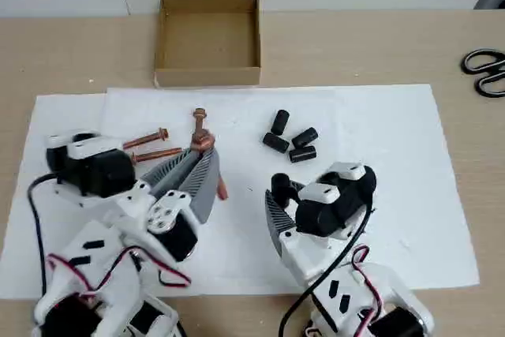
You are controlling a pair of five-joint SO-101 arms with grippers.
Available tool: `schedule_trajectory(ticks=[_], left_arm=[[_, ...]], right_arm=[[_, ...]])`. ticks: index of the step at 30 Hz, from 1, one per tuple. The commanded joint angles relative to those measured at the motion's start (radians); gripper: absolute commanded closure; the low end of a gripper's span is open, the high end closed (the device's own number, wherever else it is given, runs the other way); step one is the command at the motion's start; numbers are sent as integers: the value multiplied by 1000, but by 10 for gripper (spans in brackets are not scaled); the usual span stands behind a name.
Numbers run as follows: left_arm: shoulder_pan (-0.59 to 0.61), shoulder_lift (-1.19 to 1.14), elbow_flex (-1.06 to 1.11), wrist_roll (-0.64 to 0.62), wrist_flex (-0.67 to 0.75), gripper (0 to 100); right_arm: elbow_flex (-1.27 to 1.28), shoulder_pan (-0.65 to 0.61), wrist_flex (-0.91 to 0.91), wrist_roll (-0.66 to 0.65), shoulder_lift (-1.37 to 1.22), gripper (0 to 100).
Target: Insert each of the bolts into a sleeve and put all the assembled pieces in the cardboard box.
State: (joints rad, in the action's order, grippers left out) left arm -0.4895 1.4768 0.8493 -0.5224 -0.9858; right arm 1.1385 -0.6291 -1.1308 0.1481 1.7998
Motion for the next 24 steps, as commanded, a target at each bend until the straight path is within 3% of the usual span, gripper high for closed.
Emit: schedule_trajectory(ticks=[1,4,9,14,24], left_arm=[[-5,9,38,15,121,994],[-5,9,73,14,199,994],[-21,9,127,5,279,994],[-104,12,139,-9,279,994],[-141,14,137,-9,224,994]], right_arm=[[-2,-84,31,12,5,995],[-2,-160,38,49,4,995],[20,-176,36,57,4,995],[21,-177,36,54,-5,995],[21,-173,36,52,-5,995]])
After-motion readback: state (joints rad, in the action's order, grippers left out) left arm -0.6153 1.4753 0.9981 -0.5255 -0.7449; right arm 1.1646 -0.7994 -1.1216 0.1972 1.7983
